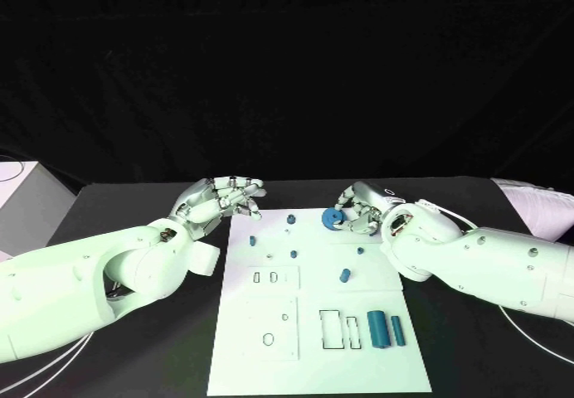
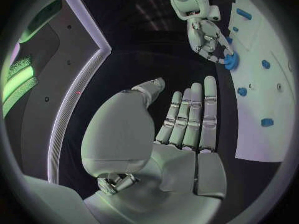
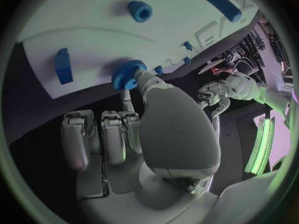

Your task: Assemble the parts on the task board

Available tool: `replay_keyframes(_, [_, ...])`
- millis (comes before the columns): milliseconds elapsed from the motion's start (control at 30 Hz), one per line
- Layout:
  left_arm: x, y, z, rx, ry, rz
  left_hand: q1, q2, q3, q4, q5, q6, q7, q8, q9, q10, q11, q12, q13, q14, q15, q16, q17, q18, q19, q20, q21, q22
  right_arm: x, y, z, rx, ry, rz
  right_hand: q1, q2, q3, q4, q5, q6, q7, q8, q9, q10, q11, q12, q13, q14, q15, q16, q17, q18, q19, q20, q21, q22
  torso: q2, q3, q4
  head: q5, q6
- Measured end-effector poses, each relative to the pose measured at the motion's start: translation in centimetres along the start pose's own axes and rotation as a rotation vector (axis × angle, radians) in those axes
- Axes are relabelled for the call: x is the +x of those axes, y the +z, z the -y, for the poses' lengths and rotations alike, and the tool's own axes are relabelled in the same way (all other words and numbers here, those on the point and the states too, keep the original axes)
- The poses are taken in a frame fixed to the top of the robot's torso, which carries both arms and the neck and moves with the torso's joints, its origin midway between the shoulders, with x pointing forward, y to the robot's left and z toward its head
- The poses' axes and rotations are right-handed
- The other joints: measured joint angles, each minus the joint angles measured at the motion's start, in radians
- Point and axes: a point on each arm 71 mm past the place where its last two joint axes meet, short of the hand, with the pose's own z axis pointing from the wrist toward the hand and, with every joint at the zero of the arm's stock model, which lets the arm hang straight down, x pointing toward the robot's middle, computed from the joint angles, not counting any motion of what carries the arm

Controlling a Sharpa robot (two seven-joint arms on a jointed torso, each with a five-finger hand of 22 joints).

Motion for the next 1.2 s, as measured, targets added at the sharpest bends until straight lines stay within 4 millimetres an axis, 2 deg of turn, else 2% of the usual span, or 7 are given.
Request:
replay_keyframes(300, [0.1, 0.1, 0.0, -0.001, -0.002, -0.004, 0.0, 0.0, 0.0, 0.0, 0.0, 0.0, 0.0, 0.0, 0.0, 0.0, 0.0, 0.0, 0.0, 0.0, 0.0, 0.0, 0.0, 0.0, 0.0, 0.0, 0.004, 0.0, 1.1, 0.0, -5.1, -0.12, 0.008, 0.001, 0.0, 0.0, 0.003, 0.003, 0.002, 0.0, 0.0, -0.001, -0.002, 0.0, 0.0, 0.004, 0.0, 0.001, -0.001, 0.0, 0.0, 0.0, 0.004, -0.004, 0.0, 0.0, 0.001, -0.001, 0.0018, 0.001, 0.0])
replay_keyframes(500, [0.2, 0.1, 0.0, -0.002, -0.003, -0.007, 0.0, 0.0, 0.0, 0.0, 0.0, 0.0, 0.0, 0.0, 0.0, 0.0, 0.0, 0.0, 0.0, 0.0, 0.0, 0.0, 0.0, 0.0, 0.0, 0.0, 0.004, 0.0, 2.1, 0.3, -7.0, -0.161, 0.001, -0.001, 0.0, 0.0, 0.003, 0.003, 0.002, 0.0, 0.0, -0.002, -0.005, 0.0, 0.0, 0.004, 0.0, 0.001, -0.001, 0.0, 0.0, 0.0, 0.004, -0.003, 0.0, 0.0, 0.002, -0.0019, 0.0017, 0.003, -0.002])
replay_keyframes(833, [0.4, 0.1, -0.1, -0.003, -0.005, -0.011, 0.0, 0.0, 0.0, 0.0, 0.0, 0.0, 0.0, 0.0, 0.0, 0.0, 0.0, 0.0, 0.0, 0.0, 0.0, 0.0, 0.0, 0.0, 0.0, 0.0, 0.004, 0.002, 3.1, 1.0, -8.3, -0.178, -0.013, -0.006, 0.0, 0.0, 0.003, 0.003, 0.006, -0.001, 0.001, -0.006, -0.005, 0.0, 0.0, 0.004, 0.0, 0.001, 0.0, 0.0, 0.0, 0.0, 0.004, -0.003, 0.004, 0.0, 0.003, -0.002, 0.0017, 0.009, -0.008])
replay_keyframes(1067, [0.5, 0.2, -0.1, -0.005, -0.007, -0.013, 0.0, 0.0, 0.0, 0.0, 0.0, -0.004, -0.004, 0.0, 0.0, 0.0, 0.0, 0.0, 0.0, 0.0, 0.0, 0.0, -0.001, 0.0, 0.0, 0.0, 0.004, 0.002, 3.7, 1.2, -8.5, -0.176, -0.017, -0.013, 0.0, 0.0, 0.003, 0.003, 0.006, -0.002, 0.001, -0.007, -0.005, 0.0, 0.0, 0.004, 0.0, 0.001, 0.0, 0.0, 0.0, 0.0, 0.004, -0.003, 0.004, -0.001, 0.004, -0.0012, 0.0018, 0.007, -0.012])
replay_keyframes(1200, [0.5, 0.2, -0.1, -0.006, -0.008, -0.012, 0.0, 0.0, 0.0, 0.0, 0.0, -0.004, -0.004, 0.0, 0.0, 0.0, 0.0, 0.0, 0.0, 0.0, 0.0, 0.0, -0.001, 0.0, 0.0, 0.0, 0.004, 0.002, 3.9, 1.3, -8.6, -0.174, -0.02, -0.018, 0.0, 0.0, 0.005, 0.006, 0.008, -0.003, 0.002, -0.009, -0.005, 0.0, 0.0, 0.004, 0.0, 0.001, 0.0, 0.0, 0.0, 0.0, 0.004, -0.003, 0.004, 0.0, 0.004, -0.0007, -0.0001, 0.011, -0.016])
